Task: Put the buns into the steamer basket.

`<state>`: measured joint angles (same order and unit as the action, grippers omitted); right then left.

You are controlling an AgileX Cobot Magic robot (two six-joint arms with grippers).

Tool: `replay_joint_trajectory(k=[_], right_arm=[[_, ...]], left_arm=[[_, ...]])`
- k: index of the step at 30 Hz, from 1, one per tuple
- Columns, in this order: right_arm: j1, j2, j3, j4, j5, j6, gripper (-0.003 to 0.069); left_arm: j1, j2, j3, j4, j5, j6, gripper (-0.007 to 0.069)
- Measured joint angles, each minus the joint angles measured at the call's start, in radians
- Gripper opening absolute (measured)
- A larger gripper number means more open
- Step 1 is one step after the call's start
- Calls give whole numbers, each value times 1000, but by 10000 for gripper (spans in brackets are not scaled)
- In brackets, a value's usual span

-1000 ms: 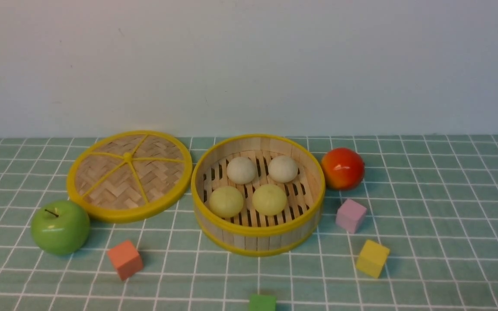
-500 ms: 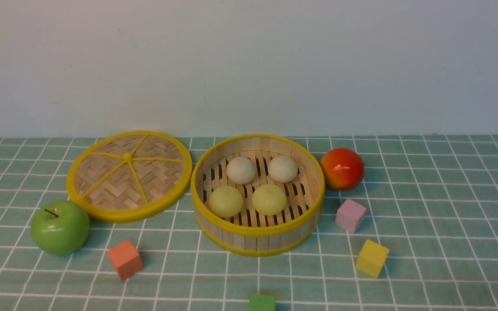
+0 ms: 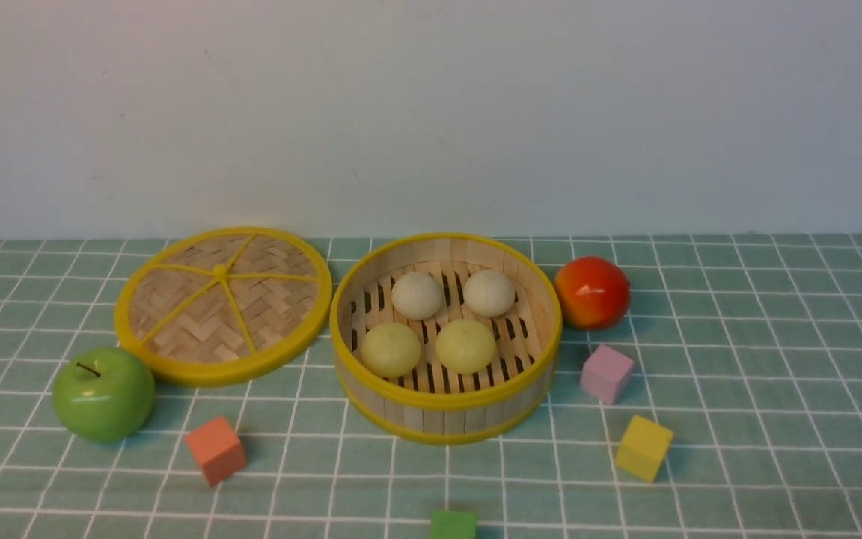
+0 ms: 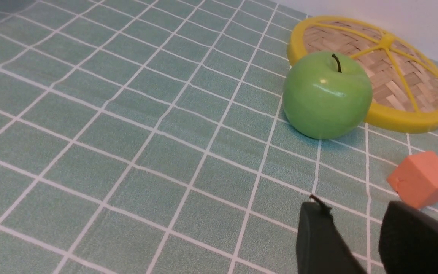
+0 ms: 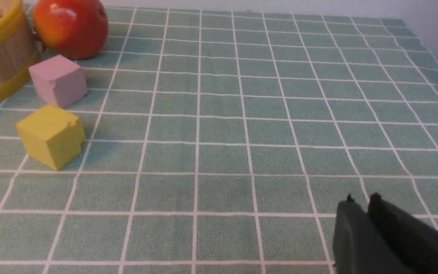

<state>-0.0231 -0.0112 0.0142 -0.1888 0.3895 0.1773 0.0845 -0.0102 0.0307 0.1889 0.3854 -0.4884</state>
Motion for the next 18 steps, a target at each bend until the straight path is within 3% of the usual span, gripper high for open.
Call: replay_joint_trajectory(k=[18], right_arm=[[-3,0,0,0,0,0,87]], left_arm=[[0,0,0,0,0,0,238]])
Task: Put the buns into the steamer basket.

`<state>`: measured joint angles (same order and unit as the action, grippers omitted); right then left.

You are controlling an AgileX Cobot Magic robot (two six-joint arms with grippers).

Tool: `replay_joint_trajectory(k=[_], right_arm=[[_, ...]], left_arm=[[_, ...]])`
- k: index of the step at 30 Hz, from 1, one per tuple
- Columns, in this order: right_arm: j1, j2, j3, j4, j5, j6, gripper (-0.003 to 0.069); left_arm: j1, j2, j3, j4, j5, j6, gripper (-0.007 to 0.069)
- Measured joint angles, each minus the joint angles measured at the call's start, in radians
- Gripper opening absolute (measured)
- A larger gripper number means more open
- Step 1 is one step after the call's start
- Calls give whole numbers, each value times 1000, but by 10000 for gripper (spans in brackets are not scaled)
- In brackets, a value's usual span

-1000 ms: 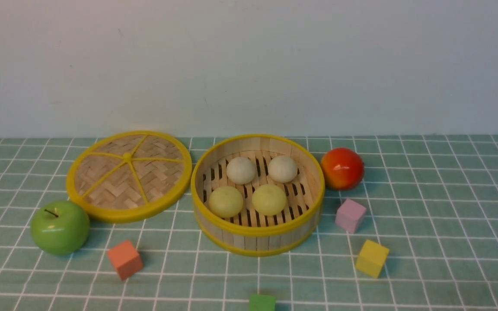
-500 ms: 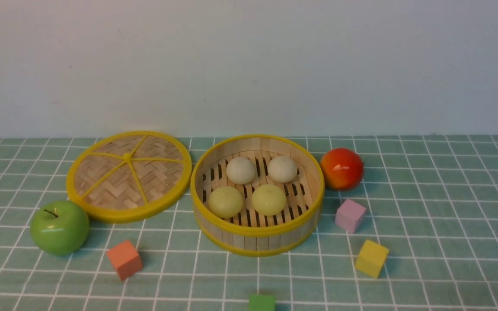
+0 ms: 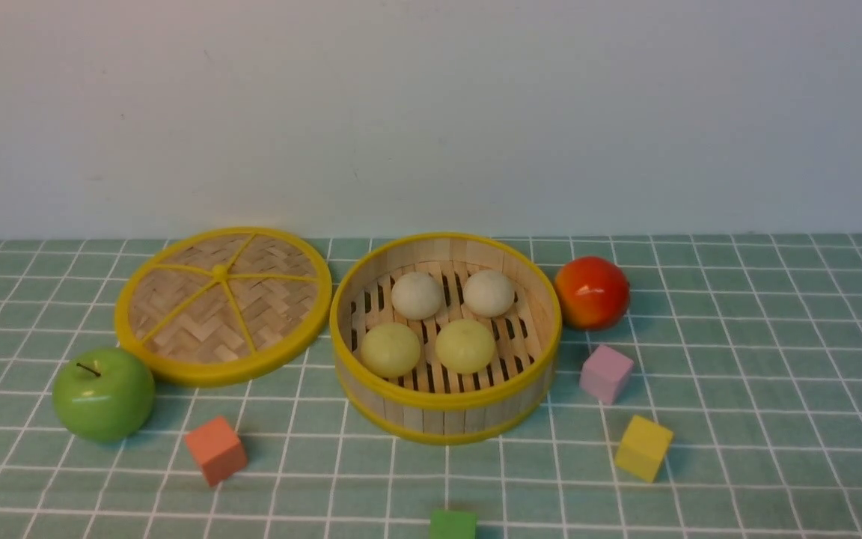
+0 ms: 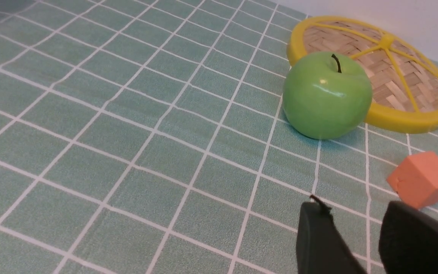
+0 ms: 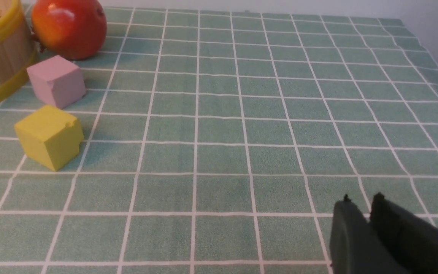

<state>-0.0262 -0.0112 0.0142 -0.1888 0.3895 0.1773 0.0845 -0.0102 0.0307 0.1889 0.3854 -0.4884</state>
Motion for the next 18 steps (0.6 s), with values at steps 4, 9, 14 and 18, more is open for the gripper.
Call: replay_joint_trajectory(k=[4,9,14,18], right_arm=[[0,0,0,0,0,0,92],[0,0,0,0,0,0,98],[0,0,0,0,0,0,106],[0,0,0,0,0,0,112]], left_arm=[[0,0,0,0,0,0,238],[0,0,0,0,0,0,238],[0,0,0,0,0,0,238],[0,0,0,0,0,0,238]])
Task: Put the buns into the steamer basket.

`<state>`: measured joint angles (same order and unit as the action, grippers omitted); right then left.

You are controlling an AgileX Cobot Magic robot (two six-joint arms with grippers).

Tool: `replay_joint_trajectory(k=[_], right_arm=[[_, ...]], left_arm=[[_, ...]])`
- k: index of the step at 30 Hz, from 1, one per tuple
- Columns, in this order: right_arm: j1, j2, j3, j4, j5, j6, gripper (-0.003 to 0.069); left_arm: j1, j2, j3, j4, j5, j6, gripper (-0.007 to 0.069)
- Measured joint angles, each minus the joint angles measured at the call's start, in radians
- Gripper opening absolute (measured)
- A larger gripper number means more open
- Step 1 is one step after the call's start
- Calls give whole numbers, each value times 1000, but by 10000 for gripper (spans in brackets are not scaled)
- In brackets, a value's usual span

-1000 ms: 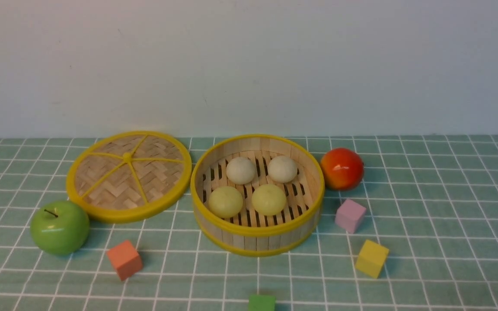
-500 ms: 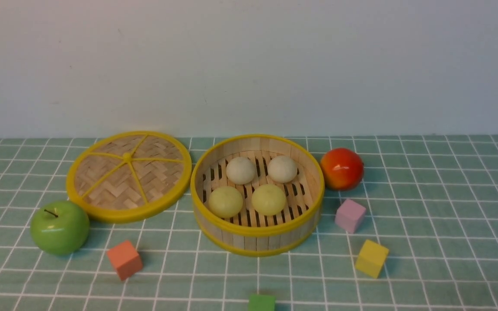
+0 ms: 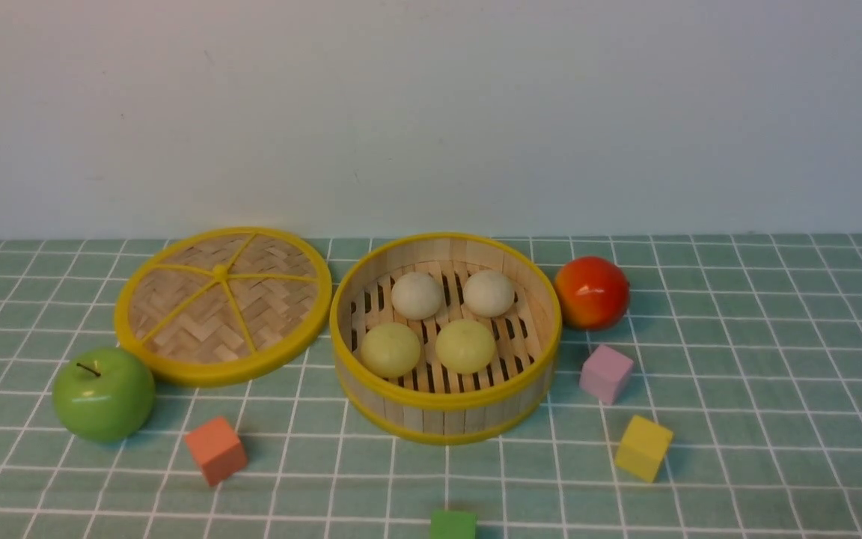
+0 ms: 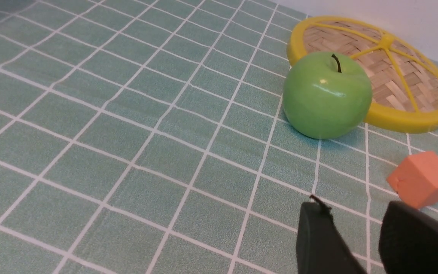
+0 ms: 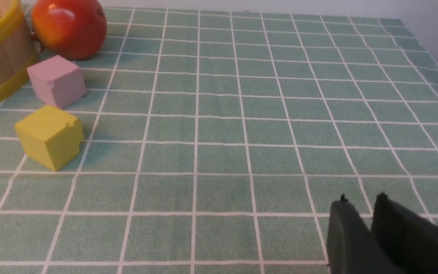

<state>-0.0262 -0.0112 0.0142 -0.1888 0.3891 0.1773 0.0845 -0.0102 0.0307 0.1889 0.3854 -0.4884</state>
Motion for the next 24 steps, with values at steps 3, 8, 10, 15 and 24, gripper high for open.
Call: replay_joint_trajectory(k=[3,8,10,15,24], right_arm=[[0,0,0,0,0,1,117],[0,0,0,0,0,1,125],[0,0,0,0,0,1,128],[0,0,0,0,0,1,133],[0,0,0,0,0,1,144]], left_arm=[[0,0,0,0,0,0,238],[0,0,0,0,0,0,238],[0,0,0,0,0,0,238],[0,0,0,0,0,0,238],[0,0,0,0,0,0,238]])
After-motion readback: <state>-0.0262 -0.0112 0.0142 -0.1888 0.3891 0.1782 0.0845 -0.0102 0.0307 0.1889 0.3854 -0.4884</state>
